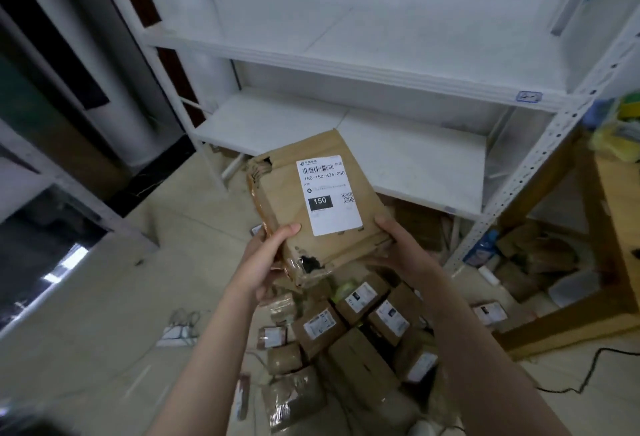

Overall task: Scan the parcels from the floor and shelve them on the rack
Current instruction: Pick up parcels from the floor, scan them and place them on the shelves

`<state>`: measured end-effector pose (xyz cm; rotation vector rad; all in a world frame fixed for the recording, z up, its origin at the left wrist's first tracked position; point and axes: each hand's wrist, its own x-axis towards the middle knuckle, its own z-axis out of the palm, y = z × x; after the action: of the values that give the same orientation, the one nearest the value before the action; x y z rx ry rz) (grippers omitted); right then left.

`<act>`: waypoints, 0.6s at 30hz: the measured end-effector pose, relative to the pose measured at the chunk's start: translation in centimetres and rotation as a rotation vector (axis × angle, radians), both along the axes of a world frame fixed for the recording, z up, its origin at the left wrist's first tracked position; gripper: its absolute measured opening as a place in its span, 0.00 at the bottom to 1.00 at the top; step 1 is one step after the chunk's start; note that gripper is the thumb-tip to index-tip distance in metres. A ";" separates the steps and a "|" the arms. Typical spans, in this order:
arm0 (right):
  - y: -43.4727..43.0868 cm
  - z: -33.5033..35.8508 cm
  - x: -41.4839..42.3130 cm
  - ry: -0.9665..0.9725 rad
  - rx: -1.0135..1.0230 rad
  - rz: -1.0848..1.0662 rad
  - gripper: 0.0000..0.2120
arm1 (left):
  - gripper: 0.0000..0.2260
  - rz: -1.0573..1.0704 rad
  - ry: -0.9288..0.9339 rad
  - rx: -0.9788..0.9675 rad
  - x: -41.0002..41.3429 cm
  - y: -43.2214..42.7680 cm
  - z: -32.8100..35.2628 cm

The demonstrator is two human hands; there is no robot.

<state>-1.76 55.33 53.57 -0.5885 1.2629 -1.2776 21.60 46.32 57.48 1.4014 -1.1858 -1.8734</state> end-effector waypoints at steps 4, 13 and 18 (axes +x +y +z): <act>-4.9 -0.7 9.6 0.007 0.014 0.029 0.37 | 0.41 0.024 -0.041 0.011 9.7 -3.7 0.0; -11.2 -1.1 23.2 -0.090 0.009 0.019 0.34 | 0.42 0.125 -0.093 -0.004 22.6 -8.2 0.4; -14.4 -0.9 23.8 -0.091 -0.008 -0.018 0.40 | 0.43 0.174 -0.074 -0.036 23.2 -10.0 0.9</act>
<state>22.04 40.92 52.63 -0.5198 1.1905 -1.3109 44.81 36.27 58.35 1.5139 -1.0888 -1.6863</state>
